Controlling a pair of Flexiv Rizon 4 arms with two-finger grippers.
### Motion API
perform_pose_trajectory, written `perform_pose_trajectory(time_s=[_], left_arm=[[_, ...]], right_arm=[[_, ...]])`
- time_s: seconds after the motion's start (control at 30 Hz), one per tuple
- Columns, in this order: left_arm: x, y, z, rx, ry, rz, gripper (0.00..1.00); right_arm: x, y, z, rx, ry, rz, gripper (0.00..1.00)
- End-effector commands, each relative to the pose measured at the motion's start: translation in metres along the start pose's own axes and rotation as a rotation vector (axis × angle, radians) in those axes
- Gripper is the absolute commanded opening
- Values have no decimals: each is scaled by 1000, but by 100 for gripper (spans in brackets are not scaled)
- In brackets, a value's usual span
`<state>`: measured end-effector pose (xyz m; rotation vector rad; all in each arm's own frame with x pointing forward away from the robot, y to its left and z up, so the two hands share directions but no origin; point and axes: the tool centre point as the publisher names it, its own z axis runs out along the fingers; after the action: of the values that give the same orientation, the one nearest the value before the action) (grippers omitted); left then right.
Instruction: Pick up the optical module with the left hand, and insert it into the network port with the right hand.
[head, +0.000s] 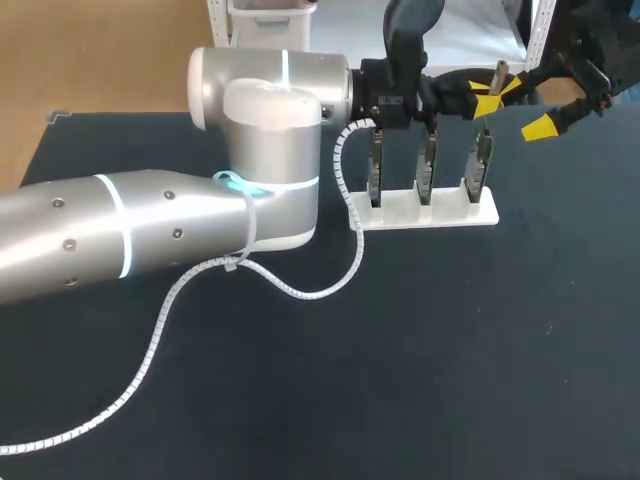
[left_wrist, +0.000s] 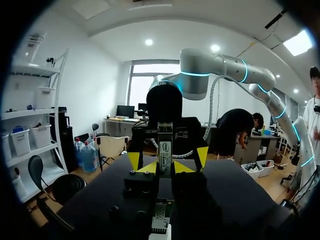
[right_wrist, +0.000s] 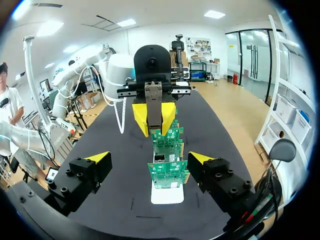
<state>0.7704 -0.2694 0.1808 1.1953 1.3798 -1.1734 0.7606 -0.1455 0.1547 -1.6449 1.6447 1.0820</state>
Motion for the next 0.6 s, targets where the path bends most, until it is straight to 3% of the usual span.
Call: perform_pose_trajectory(time_s=[0.03,0.6], left_arm=[[2,0,1,-5,1,-3,0],[5,0,5,3,25,-15,0]], right_arm=[[0,1,1,4,0,-1,100],[0,1,1,4,0,-1,100]])
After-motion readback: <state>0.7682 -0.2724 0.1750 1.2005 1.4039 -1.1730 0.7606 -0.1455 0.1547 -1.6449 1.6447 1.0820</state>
